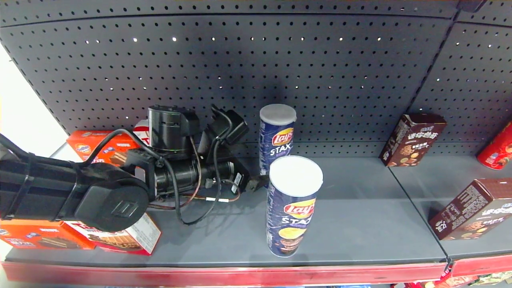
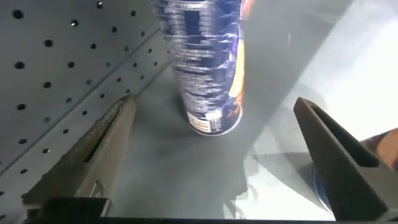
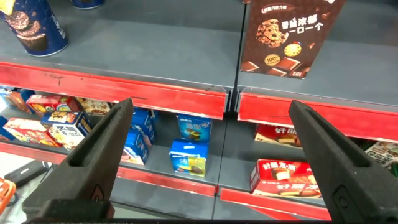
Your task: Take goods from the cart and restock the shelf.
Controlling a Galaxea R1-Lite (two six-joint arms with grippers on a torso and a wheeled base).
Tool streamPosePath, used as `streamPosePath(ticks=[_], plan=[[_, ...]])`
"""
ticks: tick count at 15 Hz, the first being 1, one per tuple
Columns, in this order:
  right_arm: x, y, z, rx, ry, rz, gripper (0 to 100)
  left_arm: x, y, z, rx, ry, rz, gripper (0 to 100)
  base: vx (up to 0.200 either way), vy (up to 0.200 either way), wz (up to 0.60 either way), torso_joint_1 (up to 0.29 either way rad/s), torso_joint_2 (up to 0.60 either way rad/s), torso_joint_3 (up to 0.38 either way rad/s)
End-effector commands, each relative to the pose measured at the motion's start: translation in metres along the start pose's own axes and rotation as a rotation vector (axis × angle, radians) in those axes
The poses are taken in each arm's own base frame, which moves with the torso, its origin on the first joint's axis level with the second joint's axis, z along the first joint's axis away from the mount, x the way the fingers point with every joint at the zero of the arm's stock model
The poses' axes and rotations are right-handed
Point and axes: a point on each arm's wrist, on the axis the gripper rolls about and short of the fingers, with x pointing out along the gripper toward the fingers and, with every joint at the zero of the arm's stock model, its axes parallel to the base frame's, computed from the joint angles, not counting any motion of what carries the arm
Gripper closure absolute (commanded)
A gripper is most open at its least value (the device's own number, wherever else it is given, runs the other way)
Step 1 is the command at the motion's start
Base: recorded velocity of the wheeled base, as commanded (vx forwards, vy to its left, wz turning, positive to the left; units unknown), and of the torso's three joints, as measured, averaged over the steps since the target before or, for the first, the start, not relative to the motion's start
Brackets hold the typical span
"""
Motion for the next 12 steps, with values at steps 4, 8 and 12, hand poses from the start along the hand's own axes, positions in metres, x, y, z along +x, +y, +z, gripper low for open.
streamPosePath(ticks=[4,8,12], plan=[[0.0,0.0,0.0,-0.001,0.001,0.001,0,0.005,0.011,0.008,-0.001,-0.024,0.058,0,0.0,0.0,0.0,0.0,0.0,0.0],[0.0,0.0,0.0,-0.001,0.001,0.001,0,0.008,0.02,0.009,-0.004,-0.024,0.101,0,0.0,0.0,0.0,0.0,0.0,0.0],[0.0,0.0,0.0,0.001,0.001,0.001,0,0.012,0.025,0.007,-0.006,-0.014,0.138,0,0.0,0.0,0.0,0.0,0.0,0.0]])
